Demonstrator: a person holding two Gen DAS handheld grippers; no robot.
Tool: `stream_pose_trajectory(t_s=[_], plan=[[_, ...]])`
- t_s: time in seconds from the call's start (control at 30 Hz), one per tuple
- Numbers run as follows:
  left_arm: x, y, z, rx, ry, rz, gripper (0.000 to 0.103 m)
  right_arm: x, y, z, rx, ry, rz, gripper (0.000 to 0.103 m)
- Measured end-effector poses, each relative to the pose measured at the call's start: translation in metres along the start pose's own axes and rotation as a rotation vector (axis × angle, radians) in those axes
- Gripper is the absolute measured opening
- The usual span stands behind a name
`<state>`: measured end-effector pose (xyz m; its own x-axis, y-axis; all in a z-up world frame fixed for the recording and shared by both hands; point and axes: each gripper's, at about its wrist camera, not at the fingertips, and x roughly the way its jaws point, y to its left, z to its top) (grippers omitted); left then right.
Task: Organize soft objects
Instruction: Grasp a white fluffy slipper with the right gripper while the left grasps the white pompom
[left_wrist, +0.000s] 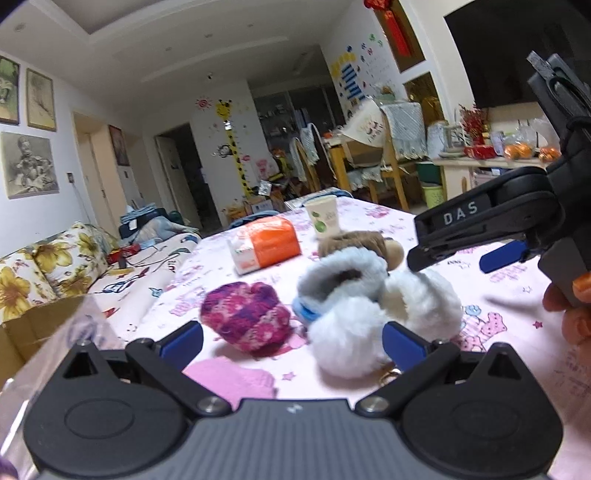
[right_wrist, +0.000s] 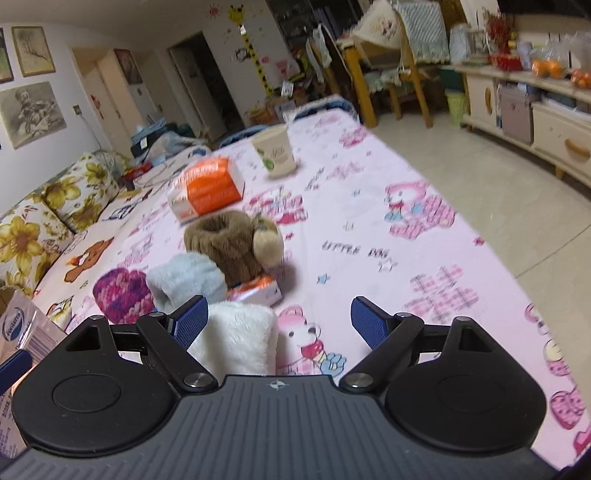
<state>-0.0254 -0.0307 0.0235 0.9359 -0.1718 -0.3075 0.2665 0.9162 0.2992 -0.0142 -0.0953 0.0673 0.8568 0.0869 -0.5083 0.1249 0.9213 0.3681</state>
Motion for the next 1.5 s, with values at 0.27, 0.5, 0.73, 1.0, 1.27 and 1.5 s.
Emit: stream_pose_trajectory(t_s=[0.27, 0.5, 0.73, 1.0, 1.27, 1.5], plan=[[0.024, -0.004, 0.002, -0.030, 0.026, -0.083, 0.099, 0.011, -0.009, -0.004, 0.027, 0.086, 0.080, 0.103], [0.043, 0.001, 0.003, -0.117, 0.082, -0.172, 0.092, 0.012, -0.007, -0.007, 0.015, 0.110, 0.119, 0.103], [0.062, 0.006, 0.004, -0.203, 0.154, -0.244, 0.084, 0.014, -0.008, -0.006, 0.019, 0.115, 0.135, 0.097], [0.076, 0.008, 0.005, -0.241, 0.207, -0.324, 0.055, 0.017, -0.004, -0.008, -0.007, 0.116, 0.154, 0.082], [0.072, 0.011, 0.003, -0.269, 0.207, -0.344, 0.045, 0.021, -0.005, -0.006, -0.021, 0.124, 0.151, 0.051], [0.064, 0.031, 0.002, -0.342, 0.202, -0.312, 0.045, 0.018, 0.005, -0.006, -0.103, 0.110, 0.110, 0.041]])
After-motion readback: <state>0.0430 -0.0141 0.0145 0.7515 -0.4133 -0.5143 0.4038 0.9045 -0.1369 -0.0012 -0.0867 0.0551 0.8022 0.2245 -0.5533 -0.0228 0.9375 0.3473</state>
